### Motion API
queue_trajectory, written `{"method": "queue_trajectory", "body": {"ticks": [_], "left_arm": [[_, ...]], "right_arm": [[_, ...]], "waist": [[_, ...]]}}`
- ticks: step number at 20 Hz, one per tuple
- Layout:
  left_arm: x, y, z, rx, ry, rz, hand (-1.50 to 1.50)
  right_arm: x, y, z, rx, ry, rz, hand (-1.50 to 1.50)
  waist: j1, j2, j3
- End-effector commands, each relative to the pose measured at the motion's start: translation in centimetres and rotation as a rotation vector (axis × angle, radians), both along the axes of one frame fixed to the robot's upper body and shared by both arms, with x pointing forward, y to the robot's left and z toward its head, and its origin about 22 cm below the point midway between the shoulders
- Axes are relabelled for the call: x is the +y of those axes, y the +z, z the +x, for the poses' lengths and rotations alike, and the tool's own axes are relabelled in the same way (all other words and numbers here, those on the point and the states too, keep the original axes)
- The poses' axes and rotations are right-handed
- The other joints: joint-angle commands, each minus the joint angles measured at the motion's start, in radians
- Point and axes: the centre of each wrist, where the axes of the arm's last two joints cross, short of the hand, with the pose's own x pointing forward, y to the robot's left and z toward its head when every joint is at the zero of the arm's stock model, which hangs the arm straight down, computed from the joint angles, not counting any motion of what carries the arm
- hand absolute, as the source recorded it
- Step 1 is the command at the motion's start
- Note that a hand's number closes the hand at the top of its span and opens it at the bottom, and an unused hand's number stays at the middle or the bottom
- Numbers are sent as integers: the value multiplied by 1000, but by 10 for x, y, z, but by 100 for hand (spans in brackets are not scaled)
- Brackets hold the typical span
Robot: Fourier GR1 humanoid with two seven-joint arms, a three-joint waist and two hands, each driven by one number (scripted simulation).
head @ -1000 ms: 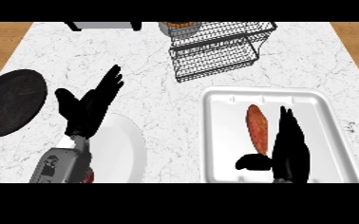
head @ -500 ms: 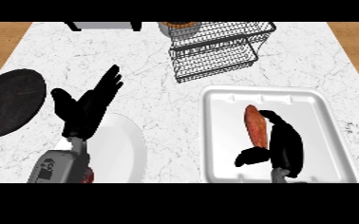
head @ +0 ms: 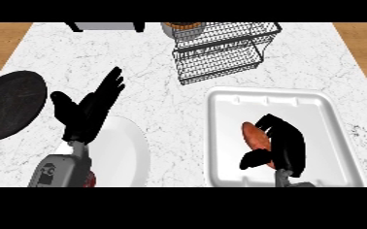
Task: Pick the sweet potato from the tray and place it in the tiered basket
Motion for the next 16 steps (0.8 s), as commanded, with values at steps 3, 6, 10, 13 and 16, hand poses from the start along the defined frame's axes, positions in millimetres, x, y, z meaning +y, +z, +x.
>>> {"method": "queue_trajectory", "body": {"ticks": [3, 6, 10, 13, 16], "left_arm": [[7, -8, -1, 17, -13, -3, 0], [-4, -15, -1, 44, 9, -8, 0], [-11, -10, 1, 26, 13, 4, 0], [0, -4, 1, 25, 24, -15, 0], [-4, -12, -1, 44, 8, -17, 0]], "right_arm": [[-56, 0, 8, 249, 256, -191, 150], [-102, 32, 20, 258, 331, -215, 150], [-92, 69, 18, 161, 353, -141, 150], [-102, 99, 21, 77, 330, -13, 150], [-113, 140, 8, -21, 309, 50, 150]], "waist": [[13, 25, 8], [0, 23, 8], [-1, 20, 8], [-4, 19, 8], [-14, 17, 8]]}}
